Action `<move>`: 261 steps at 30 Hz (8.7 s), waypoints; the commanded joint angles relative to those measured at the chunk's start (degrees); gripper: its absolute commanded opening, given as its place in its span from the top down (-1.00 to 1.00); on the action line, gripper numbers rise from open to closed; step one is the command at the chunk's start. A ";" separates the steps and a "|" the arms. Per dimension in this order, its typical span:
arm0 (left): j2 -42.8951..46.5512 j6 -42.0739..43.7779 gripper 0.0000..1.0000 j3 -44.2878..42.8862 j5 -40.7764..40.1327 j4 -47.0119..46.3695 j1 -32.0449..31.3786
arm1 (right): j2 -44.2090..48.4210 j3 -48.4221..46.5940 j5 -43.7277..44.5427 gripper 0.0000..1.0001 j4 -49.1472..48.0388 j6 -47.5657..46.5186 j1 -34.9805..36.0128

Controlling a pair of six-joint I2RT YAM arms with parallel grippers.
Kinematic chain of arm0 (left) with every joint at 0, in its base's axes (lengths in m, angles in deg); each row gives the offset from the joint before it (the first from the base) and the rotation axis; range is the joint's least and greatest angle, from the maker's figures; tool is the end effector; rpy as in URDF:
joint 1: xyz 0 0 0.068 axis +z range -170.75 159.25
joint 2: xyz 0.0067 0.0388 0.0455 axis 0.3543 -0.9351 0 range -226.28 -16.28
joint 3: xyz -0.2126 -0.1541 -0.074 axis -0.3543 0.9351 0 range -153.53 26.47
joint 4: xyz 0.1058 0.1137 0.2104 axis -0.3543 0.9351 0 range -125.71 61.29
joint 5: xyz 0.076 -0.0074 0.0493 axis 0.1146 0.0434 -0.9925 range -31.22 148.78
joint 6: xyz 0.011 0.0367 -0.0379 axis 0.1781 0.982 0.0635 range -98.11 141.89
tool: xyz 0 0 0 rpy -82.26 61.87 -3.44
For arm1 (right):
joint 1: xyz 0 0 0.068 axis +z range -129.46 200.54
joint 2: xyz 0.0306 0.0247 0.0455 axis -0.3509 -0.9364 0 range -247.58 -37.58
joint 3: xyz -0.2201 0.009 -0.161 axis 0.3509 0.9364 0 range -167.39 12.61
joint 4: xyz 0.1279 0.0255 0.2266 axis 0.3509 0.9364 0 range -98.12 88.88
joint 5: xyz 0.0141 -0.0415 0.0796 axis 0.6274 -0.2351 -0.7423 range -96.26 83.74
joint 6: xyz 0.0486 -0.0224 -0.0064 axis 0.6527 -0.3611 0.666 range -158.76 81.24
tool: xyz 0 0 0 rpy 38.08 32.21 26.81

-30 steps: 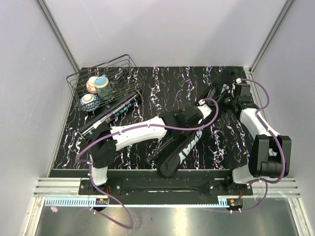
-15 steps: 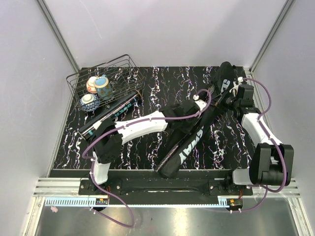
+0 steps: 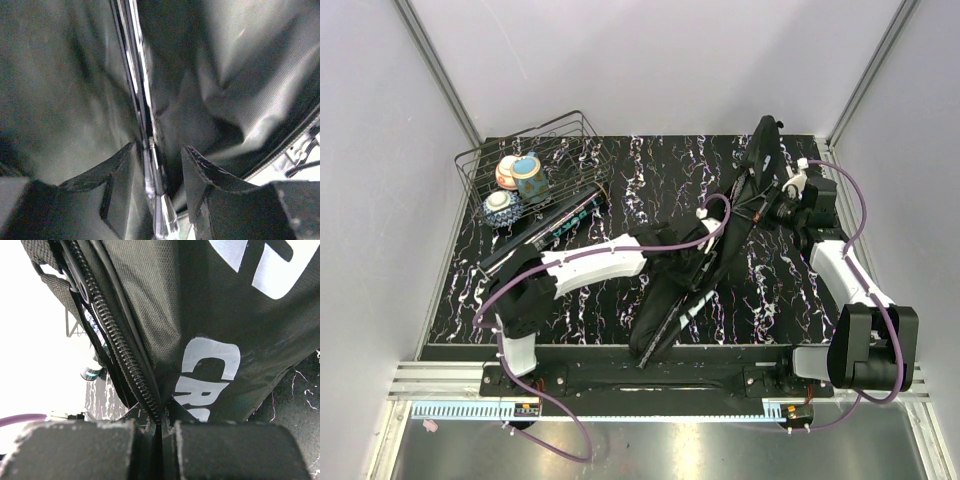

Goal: Pack up the badminton gear

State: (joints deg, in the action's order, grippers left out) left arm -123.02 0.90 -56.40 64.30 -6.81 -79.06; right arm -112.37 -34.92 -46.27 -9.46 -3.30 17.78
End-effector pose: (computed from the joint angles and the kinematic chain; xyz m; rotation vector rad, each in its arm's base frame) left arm 0.2129 -0.3512 0.2349 0.8796 2.4715 -0.6610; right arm 0.2878 0.0089 0.2651 0.2264 2.0574 1.0604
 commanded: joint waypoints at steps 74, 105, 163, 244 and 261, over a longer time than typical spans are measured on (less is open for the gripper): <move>8.56 1.22 0.01 10.27 -13.44 -19.77 -1.64 | 9.13 13.69 -11.40 1.00 3.46 3.74 14.98; 2.41 -4.32 -0.28 11.77 22.69 -27.06 17.52 | 9.92 13.69 -13.17 1.00 4.86 1.80 13.40; 15.86 -8.01 1.00 17.65 6.96 -27.32 8.29 | 10.71 8.23 19.79 -0.62 -3.98 12.78 24.04; -13.90 -7.47 -0.86 -14.30 -46.02 16.51 -13.59 | -6.71 3.32 20.30 -0.79 6.95 3.73 -1.18; -26.67 -11.44 -0.02 -21.54 -48.77 26.73 -15.96 | 8.43 8.50 18.83 -0.83 10.14 4.44 -9.36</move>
State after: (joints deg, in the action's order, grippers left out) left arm -147.32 -9.51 -76.68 16.43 17.67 -95.10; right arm -104.78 -27.29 -26.78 0.83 1.16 8.49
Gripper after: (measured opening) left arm 0.525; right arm 0.917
